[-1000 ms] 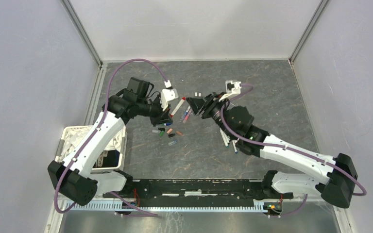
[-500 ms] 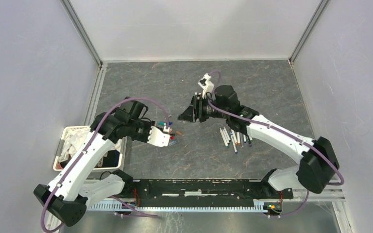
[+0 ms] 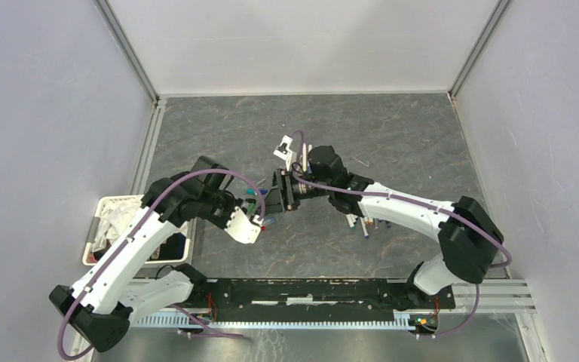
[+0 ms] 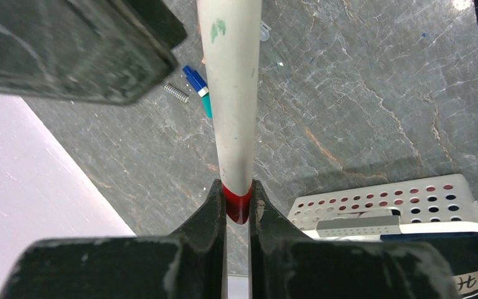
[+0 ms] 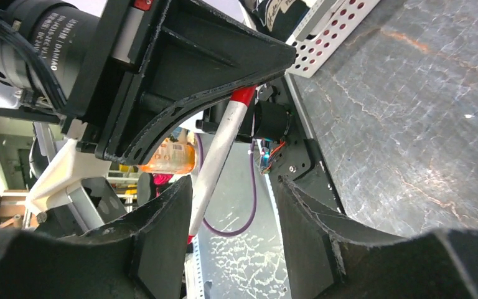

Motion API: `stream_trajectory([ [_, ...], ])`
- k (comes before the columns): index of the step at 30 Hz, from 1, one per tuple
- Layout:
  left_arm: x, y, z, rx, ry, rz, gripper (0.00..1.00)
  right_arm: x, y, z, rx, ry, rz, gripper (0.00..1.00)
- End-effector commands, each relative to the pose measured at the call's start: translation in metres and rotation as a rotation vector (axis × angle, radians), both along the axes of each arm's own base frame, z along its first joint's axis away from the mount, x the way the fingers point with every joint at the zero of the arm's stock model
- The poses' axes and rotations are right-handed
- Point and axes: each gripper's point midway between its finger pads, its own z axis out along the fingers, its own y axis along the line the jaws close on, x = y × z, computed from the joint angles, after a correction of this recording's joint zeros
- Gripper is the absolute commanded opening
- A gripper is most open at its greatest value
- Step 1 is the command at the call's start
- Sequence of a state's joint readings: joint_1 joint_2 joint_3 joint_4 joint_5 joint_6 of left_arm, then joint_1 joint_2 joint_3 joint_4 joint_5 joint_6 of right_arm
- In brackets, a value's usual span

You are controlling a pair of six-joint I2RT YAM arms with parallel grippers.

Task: Open the pen caps
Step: Pick up the pen from the center of the board.

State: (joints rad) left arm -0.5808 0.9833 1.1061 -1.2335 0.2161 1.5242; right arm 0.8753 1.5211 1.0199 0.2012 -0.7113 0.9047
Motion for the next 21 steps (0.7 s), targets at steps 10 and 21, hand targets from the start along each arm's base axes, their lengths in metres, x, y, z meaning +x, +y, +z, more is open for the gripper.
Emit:
stream_trajectory([
  [10,0.002,0.001,0.000,0.062,-0.039,-0.069,0.02,-0.027,0.037,0.003,0.043,0.035,0.127,0.56],
  [21,0.003,0.000,0.000,0.075,-0.049,-0.081,0.02,-0.036,0.047,-0.005,0.040,0.059,0.162,0.24],
])
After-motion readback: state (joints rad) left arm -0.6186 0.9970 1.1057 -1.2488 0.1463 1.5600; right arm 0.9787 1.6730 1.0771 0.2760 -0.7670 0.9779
